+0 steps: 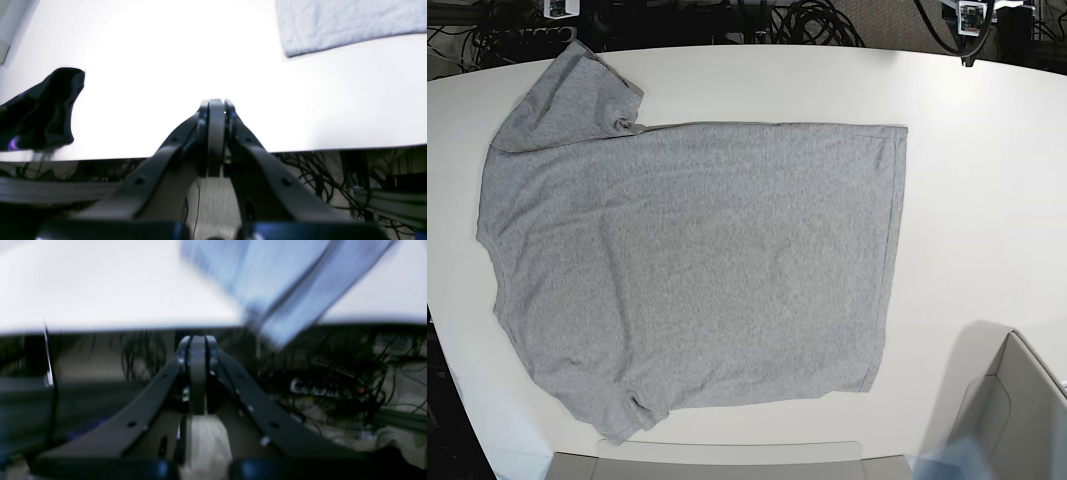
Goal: Fold the T-shirt properly
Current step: 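Lower both grippers toward the shirt's shoulder corners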
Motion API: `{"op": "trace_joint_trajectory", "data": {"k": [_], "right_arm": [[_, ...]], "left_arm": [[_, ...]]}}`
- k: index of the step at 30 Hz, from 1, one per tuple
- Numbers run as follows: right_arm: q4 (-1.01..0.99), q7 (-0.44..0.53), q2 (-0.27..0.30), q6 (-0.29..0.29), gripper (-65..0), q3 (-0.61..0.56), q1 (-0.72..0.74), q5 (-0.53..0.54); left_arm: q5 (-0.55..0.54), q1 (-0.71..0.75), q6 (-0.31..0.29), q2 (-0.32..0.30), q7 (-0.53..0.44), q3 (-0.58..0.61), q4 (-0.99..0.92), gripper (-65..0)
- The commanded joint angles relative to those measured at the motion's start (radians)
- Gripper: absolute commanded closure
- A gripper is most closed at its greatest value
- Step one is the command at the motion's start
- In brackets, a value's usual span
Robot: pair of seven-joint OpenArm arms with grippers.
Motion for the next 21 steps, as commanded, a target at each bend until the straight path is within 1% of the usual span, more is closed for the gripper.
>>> {"op": "trace_joint_trajectory", "data": {"k": [1,3,5,8,12,14,15,16,18,19,21], "right_arm": [[0.013,0.013,0.005,0.002,0.0,0.011,-0.018,0.004],[0.013,0.013,0.034,0.002,-1.3,0.024,-0.007,0.006],[0.013,0.012,0.054,-0.001,-5.7,0.027,0.004,0.007],[0.013,0.012,0.040,-0.004,-11.6,0.037,0.027,0.007],[0.005,0.001,0.041,-0.002,-14.9,0.033,0.077,0.007],[0.005,-0.028,0.041,-0.002,-15.0,0.033,0.120,0.009],[0.005,-0.050,0.038,-0.001,-15.1,0.039,0.142,0.018],[0.004,-0.085,0.037,-0.001,-15.1,0.040,0.166,0.049],[0.002,-0.169,0.051,0.004,-15.2,0.068,0.195,0.153],[0.004,-0.205,0.058,0.010,-15.6,0.083,0.208,0.210],[0.004,-0.258,0.066,0.064,-18.6,0.126,0.231,0.327]], "left_arm": [[-0.002,-0.014,0.010,-0.002,-0.020,-0.004,0.014,0.0],[-0.001,-0.043,0.010,-0.002,-0.018,-0.007,0.014,-0.1],[-0.001,-0.070,0.010,-0.002,-0.018,-0.007,0.015,-0.2],[0.001,-0.112,0.010,-0.024,-0.018,-0.002,0.018,-0.4],[0.001,-0.142,0.009,-0.043,-0.024,0.001,0.020,-0.4],[0.002,-0.175,-0.025,-0.043,-0.024,0.001,0.020,-0.4],[0.002,-0.190,-0.054,-0.043,-0.024,0.001,0.020,-0.5],[0.002,-0.204,-0.091,-0.043,-0.020,0.001,0.020,-1.0],[0.002,-0.225,-0.161,-0.039,-0.018,0.001,0.020,-3.8],[0.002,-0.230,-0.184,-0.037,-0.018,0.001,0.020,-5.5],[0.002,-0.231,-0.224,-0.040,-0.015,0.001,0.020,-11.0]]}}
